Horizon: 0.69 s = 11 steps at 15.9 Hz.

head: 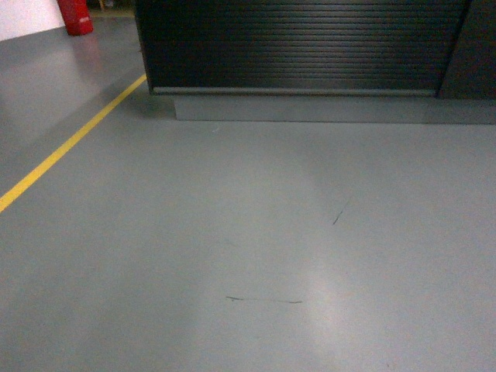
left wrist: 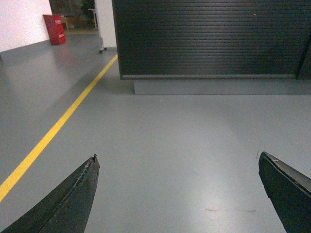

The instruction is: Place dark red mango on scale at checkout

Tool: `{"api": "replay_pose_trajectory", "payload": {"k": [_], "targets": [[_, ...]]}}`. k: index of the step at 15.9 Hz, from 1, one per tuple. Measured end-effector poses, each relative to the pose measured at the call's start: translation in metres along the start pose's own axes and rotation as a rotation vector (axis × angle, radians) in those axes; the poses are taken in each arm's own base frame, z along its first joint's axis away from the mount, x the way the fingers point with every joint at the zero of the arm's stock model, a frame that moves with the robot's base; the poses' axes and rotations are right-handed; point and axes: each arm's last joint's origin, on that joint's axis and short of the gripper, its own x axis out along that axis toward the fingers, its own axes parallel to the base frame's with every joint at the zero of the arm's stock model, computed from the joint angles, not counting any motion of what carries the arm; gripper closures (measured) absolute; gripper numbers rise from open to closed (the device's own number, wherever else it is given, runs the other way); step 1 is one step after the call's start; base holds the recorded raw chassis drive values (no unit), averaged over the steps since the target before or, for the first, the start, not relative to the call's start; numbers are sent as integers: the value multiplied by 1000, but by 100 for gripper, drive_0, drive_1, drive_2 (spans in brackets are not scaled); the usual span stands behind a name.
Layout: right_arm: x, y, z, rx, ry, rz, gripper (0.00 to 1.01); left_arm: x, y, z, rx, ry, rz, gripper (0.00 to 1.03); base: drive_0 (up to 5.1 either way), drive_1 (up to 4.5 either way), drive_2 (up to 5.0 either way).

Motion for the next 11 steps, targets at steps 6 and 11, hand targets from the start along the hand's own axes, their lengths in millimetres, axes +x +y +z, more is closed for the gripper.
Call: {"api": "replay_pose_trajectory", "payload": {"k": [6, 11], "targets": [[0, 0, 0, 0, 1, 0, 3, 0, 0, 0, 0, 0, 0, 5, 1, 433, -431], [0, 0, 0, 0, 3, 0, 3, 0, 0, 0, 0, -1, 0, 5, -7, 425, -439]]}}
